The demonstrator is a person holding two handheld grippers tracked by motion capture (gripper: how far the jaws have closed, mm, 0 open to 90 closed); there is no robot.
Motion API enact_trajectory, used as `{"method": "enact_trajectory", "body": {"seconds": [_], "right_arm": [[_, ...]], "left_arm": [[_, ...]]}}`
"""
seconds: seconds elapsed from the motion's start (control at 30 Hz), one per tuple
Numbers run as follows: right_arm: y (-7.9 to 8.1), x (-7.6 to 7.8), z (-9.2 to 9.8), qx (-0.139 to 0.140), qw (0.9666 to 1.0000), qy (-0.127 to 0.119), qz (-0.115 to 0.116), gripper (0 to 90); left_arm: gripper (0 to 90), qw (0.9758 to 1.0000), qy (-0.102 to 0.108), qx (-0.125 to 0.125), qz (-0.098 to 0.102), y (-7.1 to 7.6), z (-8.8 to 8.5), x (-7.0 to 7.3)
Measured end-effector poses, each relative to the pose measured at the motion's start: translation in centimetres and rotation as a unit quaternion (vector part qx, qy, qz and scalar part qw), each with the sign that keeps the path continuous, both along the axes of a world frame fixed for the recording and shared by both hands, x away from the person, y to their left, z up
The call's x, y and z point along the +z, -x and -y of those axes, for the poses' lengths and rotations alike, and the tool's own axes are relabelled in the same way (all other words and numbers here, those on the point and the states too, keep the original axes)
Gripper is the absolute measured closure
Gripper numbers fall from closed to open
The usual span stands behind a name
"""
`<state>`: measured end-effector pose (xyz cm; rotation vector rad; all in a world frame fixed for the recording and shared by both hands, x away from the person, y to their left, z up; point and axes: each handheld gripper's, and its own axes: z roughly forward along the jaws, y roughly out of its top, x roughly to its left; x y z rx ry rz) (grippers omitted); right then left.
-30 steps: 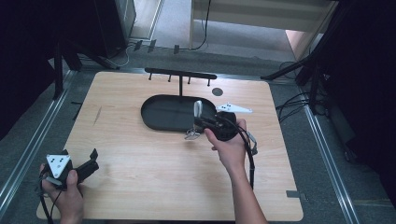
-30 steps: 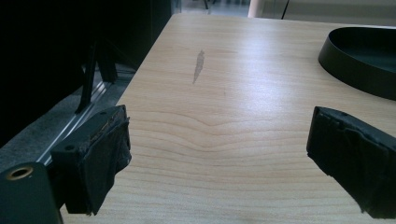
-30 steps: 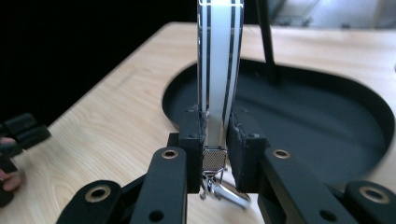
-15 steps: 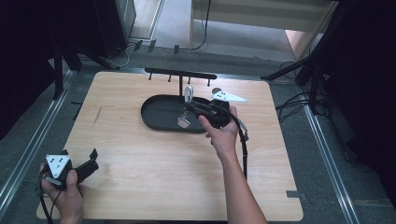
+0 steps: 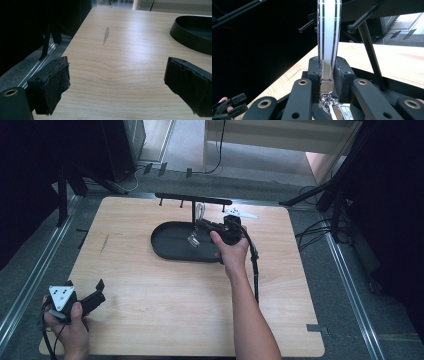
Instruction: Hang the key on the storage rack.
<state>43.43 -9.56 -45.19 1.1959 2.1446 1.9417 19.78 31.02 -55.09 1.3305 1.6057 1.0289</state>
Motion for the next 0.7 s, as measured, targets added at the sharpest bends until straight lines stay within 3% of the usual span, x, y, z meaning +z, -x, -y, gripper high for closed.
{"method": "enact_trajectory", "body": {"seconds": [0.13,0.23,0.33,0.4,0.7], "right_arm": [[-0.6,-0.2,-0.1,-0.001,1.0000,-0.002,-0.006,77.8],[-0.6,-0.2,-0.3,0.015,0.9998,-0.007,0.007,77.8],[-0.6,-0.1,-0.6,0.006,1.0000,0.005,0.005,77.8],[-0.9,-0.3,-0.2,-0.001,0.9999,-0.015,-0.007,77.8],[-1.7,-1.2,0.4,-0.014,0.9994,-0.005,-0.031,77.3]], "left_arm": [[6.1,1.0000,0.000,0.000,0.000,0.0,0.0,0.0],[6.1,1.0000,0.001,0.000,0.000,0.0,0.0,0.0],[6.1,1.0000,0.000,0.000,-0.001,0.0,0.0,0.0],[6.1,1.0000,0.000,0.000,-0.001,0.0,0.0,0.0],[6.1,1.0000,0.000,0.000,-0.002,0.0,0.0,0.0]]}}
